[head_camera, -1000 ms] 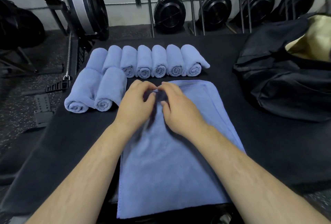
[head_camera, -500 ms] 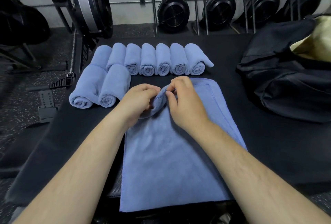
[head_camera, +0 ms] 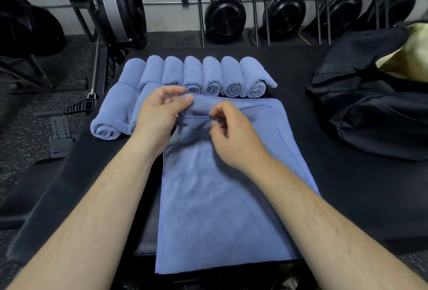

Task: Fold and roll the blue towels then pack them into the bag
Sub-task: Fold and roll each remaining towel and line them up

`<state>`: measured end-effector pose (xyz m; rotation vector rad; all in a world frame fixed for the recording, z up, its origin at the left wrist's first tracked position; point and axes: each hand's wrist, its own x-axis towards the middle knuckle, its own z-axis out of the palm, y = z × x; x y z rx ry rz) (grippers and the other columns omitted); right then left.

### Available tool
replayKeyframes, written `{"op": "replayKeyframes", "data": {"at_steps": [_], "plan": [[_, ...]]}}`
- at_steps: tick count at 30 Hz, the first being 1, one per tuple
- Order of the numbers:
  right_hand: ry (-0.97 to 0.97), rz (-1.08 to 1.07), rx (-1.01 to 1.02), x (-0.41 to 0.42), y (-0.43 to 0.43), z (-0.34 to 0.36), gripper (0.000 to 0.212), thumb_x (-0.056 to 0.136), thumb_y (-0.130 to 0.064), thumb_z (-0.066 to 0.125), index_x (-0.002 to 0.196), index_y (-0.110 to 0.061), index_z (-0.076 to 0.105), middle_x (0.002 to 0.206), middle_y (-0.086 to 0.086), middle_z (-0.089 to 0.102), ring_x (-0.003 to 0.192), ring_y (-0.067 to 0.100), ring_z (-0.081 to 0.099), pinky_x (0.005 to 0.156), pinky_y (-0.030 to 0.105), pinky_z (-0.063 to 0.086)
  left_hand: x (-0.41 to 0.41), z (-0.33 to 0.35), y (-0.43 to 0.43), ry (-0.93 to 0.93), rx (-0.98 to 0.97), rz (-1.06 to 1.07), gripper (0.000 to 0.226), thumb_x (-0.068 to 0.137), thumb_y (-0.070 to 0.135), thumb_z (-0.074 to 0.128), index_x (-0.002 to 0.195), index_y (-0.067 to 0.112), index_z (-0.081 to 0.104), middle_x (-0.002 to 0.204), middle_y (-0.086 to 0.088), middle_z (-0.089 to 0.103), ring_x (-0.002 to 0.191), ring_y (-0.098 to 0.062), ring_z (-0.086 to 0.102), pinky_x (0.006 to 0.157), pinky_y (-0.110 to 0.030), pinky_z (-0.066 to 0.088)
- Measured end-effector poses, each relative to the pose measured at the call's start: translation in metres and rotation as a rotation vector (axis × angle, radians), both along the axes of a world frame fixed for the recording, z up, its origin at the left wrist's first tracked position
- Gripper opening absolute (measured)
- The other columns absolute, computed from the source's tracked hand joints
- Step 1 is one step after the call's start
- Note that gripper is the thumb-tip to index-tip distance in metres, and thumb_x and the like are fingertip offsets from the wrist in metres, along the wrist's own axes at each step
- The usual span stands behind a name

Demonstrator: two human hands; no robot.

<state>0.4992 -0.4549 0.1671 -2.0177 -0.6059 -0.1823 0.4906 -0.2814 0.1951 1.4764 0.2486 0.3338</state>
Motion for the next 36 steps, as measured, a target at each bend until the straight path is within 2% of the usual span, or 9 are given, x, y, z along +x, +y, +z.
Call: {"op": "replayKeyframes", "data": {"at_steps": [3,6,10,13,17,24,30,34,36], "plan": [[-0.044,0.045,-0.038,-0.002,0.001,-0.001,0.022,0.090,-0.016,0.071,0.110,-0.018,0.065,0.103,-0.006,0.054,0.082,0.005,0.056,0.075,0.012,0.044,-0.001,0.001,0.003,-0.016,-0.012,-0.012,0.023,0.088,0.005,0.075,0.104,0.020,0.067,0.086,0.004,0.069,0.077,-0.009,0.063,0.067,-0.019,0.045],[-0.124,0.003,-0.081,0.001,0.002,0.000,0.005,0.095,-0.025,0.068,0.098,-0.021,0.069,0.093,-0.008,0.054,0.081,0.005,0.052,0.076,0.022,0.043,-0.003,0.003,-0.001,-0.037,-0.001,-0.009,0.024,0.087,0.001,0.074,0.103,0.018,0.068,0.087,0.001,0.070,0.073,-0.006,0.064,0.062,-0.014,0.046],[-0.079,-0.037,-0.009,0.002,-0.001,0.002,0.008,0.101,-0.018,0.056,0.097,-0.019,0.063,0.080,-0.014,0.058,0.075,0.008,0.056,0.073,0.027,0.044,-0.005,0.005,-0.007,-0.041,0.062,-0.010,0.020,0.088,0.000,0.073,0.102,0.015,0.070,0.076,0.006,0.069,0.061,0.003,0.060,0.059,-0.009,0.044],[-0.022,-0.064,0.091,0.002,-0.002,0.005,0.005,0.102,-0.017,0.056,0.098,-0.017,0.060,0.079,-0.014,0.058,0.069,0.001,0.054,0.069,0.018,0.041,-0.007,0.006,-0.011,-0.032,0.095,-0.062,0.018,0.090,0.000,0.070,0.103,0.013,0.071,0.069,0.011,0.070,0.056,0.005,0.058,0.059,-0.008,0.043],[-0.072,-0.058,0.082,0.003,-0.002,0.006,0.006,0.095,-0.027,0.069,0.096,-0.021,0.068,0.093,-0.013,0.064,0.090,-0.003,0.054,0.077,0.010,0.037,-0.010,0.008,-0.014,-0.019,0.083,-0.130,0.019,0.091,-0.001,0.070,0.106,0.011,0.070,0.071,0.009,0.073,0.058,0.003,0.060,0.061,-0.009,0.045],[-0.044,-0.073,0.189,0.003,-0.002,0.008,0.009,0.103,-0.021,0.057,0.096,-0.018,0.061,0.089,-0.016,0.063,0.080,0.000,0.055,0.073,0.015,0.039,-0.011,0.006,-0.017,-0.007,0.082,-0.209,0.013,0.093,0.004,0.068,0.099,0.014,0.073,0.087,-0.005,0.078,0.083,-0.015,0.071,0.079,-0.024,0.056],[0.012,-0.096,0.258,0.003,-0.001,0.008,0.007,0.103,-0.023,0.057,0.100,-0.019,0.061,0.088,-0.020,0.063,0.080,-0.001,0.058,0.072,0.014,0.041,-0.010,0.004,-0.022,-0.006,0.079,-0.229,0.016,0.099,0.008,0.062,0.108,0.016,0.073,0.088,-0.004,0.076,0.084,-0.016,0.067,0.076,-0.025,0.053],[0.048,-0.101,0.347,0.003,0.001,0.010,0.005,0.102,-0.020,0.059,0.098,-0.020,0.062,0.089,-0.014,0.065,0.082,0.011,0.061,0.075,0.025,0.048,-0.013,0.006,-0.027,-0.024,0.096,-0.205,0.018,0.099,0.007,0.062,0.114,0.008,0.071,0.080,0.002,0.075,0.071,-0.004,0.066,0.065,-0.015,0.051],[0.049,-0.102,0.353,0.003,0.002,0.011,0.005,0.102,-0.021,0.059,0.098,-0.021,0.062,0.088,-0.016,0.065,0.081,0.009,0.061,0.076,0.025,0.048,-0.014,0.007,-0.029,-0.027,0.084,-0.211,0.018,0.100,0.007,0.061,0.115,0.005,0.070,0.075,0.005,0.073,0.065,0.000,0.063,0.061,-0.013,0.048]]}}
